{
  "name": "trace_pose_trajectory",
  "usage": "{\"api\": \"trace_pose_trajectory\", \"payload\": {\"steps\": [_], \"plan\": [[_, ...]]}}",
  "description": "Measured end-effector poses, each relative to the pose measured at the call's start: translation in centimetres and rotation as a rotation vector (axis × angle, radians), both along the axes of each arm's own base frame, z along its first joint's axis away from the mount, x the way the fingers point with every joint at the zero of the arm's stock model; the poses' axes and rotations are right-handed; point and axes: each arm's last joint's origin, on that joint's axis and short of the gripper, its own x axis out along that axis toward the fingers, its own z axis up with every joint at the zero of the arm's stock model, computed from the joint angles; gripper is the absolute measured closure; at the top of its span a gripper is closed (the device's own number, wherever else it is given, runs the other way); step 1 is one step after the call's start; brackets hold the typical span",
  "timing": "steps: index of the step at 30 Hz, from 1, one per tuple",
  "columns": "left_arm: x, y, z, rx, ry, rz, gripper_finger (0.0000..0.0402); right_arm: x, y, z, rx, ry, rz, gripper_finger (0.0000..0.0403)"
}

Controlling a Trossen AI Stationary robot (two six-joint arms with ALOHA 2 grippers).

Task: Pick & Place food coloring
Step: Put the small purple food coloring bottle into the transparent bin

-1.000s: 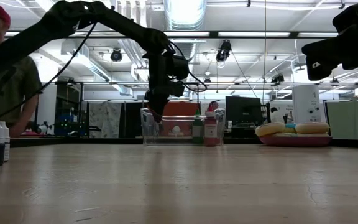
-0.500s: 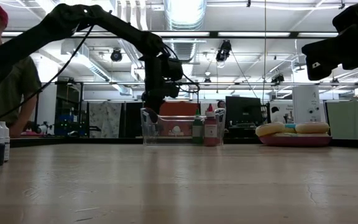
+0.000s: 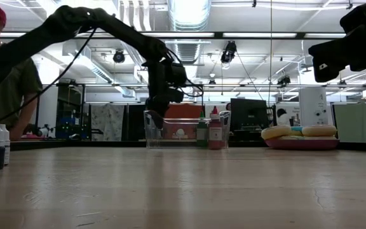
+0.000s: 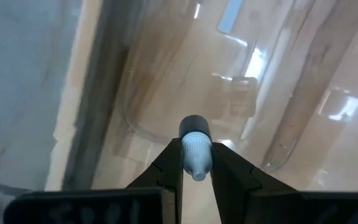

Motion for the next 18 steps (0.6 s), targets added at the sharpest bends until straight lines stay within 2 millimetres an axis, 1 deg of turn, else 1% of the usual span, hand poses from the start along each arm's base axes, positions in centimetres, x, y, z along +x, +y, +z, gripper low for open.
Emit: {"api": "trace_pose_trajectory", "payload": {"steps": [9,18], "plan": [[0.2,-0.5,-1.0,-0.017,0.016,-0.01,0.0362,0.0,0.0,0.0,0.0,0.0,0.0,0.0394],[0.5,-1.0,-1.1,-0.013,0.021,-0.058,0.0362,0.0,0.0,0.0,0.0,0.0,0.0,0.0394]]}}
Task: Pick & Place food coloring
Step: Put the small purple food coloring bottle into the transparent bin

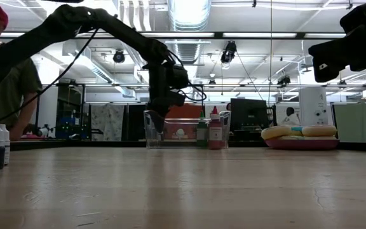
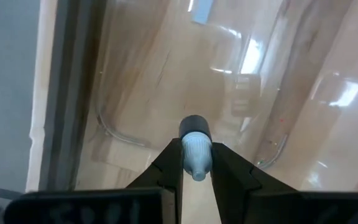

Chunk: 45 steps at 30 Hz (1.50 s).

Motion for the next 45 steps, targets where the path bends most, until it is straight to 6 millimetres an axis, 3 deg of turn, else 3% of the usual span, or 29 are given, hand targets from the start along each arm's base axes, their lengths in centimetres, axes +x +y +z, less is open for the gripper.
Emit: {"api": "trace_pose_trajectory", "payload": {"steps": [19,45], "plan": [[1.0,-1.2,0.1,0.056,0.038,-0.21,0.0362,0.0,0.0,0.0,0.0,0.0,0.0,0.0394],[1.0,-1.7,-0.8,0.047,0.058,-0.257,0.0362,0.0,0.0,0.0,0.0,0.0,0.0,0.0394]]}}
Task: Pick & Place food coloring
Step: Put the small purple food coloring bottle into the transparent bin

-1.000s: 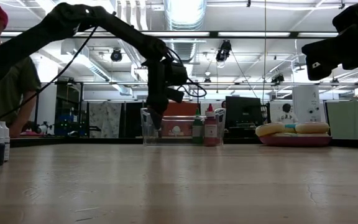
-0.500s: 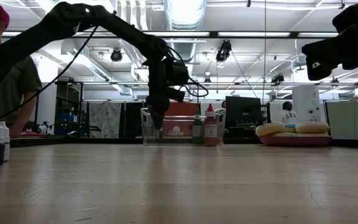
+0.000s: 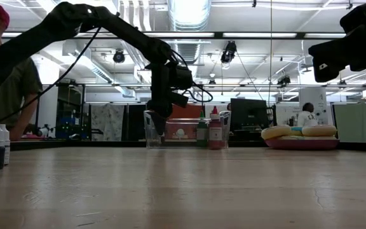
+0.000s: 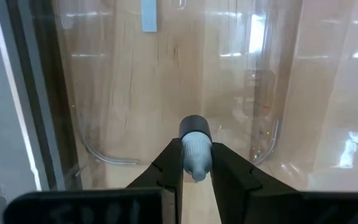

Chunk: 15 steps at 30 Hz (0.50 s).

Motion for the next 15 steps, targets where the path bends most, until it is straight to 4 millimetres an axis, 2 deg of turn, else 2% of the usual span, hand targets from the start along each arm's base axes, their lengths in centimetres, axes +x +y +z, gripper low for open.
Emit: {"api": "trace_pose_trajectory", "payload": {"steps": [15], "plan": [[0.04,0.04,0.01,0.004,-0.005,-0.001,0.0362,0.0,0.0,0.0,0.0,0.0,0.0,0.0394]]}}
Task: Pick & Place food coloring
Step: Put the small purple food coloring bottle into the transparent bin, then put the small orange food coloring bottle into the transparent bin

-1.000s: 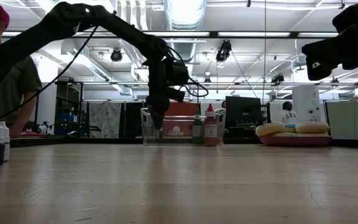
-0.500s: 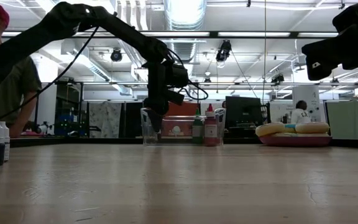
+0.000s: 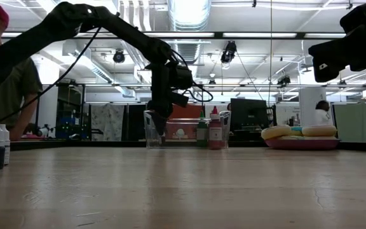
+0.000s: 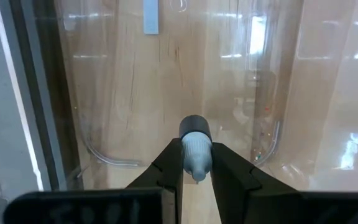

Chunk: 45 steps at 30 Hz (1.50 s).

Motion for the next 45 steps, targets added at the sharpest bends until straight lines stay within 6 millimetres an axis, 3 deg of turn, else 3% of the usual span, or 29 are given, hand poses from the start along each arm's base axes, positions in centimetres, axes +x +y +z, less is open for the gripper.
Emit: {"api": "trace_pose_trajectory", "payload": {"steps": [10,20,45], "plan": [[-0.17,-0.14,-0.03,-0.013,0.019,0.0,0.0359,0.0,0.0,0.0,0.0,0.0,0.0,0.0394],[-0.26,0.0,-0.02,0.034,0.049,0.019,0.0306,0.0,0.0,0.0,0.0,0.0,0.0,0.0394],[0.05,-0.13,0.75,0.03,0.017,0.055,0.0303,0.0,0.0,0.0,0.0,0.0,0.0,0.0394]]}}
